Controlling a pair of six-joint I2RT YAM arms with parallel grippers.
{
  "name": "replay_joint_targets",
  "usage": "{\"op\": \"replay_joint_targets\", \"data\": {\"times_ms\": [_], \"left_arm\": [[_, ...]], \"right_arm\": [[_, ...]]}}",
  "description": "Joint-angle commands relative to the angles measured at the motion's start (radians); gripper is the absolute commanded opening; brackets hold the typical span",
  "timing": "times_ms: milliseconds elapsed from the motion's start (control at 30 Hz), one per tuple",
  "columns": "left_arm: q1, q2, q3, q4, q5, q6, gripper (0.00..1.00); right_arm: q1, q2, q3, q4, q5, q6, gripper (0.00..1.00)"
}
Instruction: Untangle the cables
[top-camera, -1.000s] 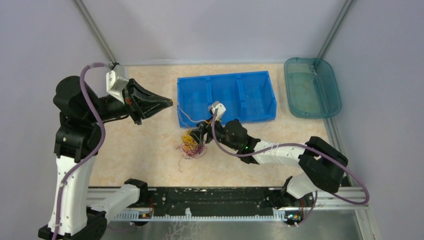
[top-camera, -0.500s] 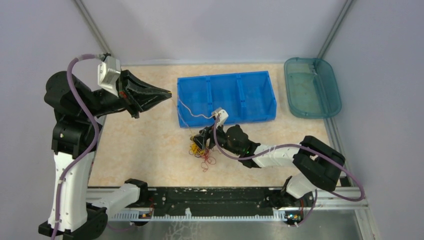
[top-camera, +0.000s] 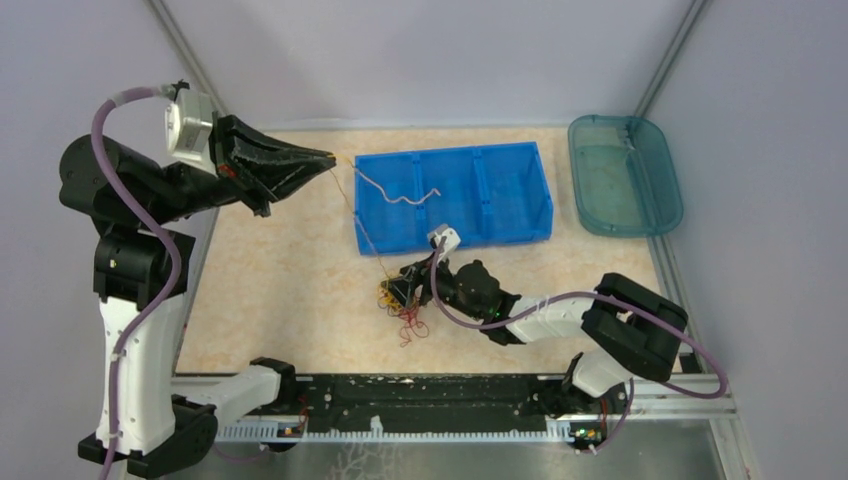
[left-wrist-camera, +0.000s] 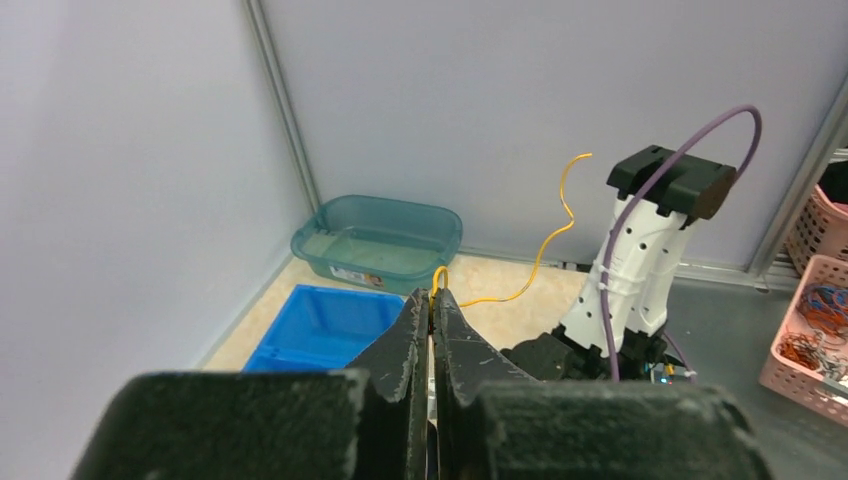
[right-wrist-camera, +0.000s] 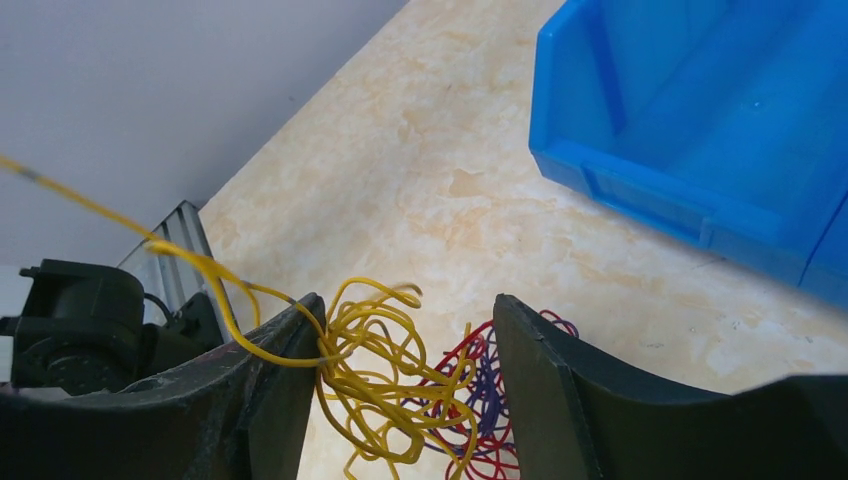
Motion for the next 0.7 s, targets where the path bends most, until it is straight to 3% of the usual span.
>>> {"op": "replay_joint_targets", "data": {"times_ms": [0,367,600,667], "left_arm": [[-0.004,0.006,0.069,0.15,-0.082,-0.05,0.05],[-0.003,-0.003,0.109,0.425,-0.47,0.001,0.0],[-0.003,0.0,0.128,0.462,-0.534,0.039,0.0],[-0.003,0.002,0.133,0.41,-0.486,0.052,0.0]], "right_arm": [[0.017,0.005,-0.03,0.013,0.049,-0.007,0.63],[0.028,-0.028,-0.09,-0.01,0.103,-0.01,0.65],[0.027,-0.122,-0.131,-0.041,0.139,0.057,0.65],[0.012,-0.169,-0.153,0.019,0.089,0.121,0.64]]}}
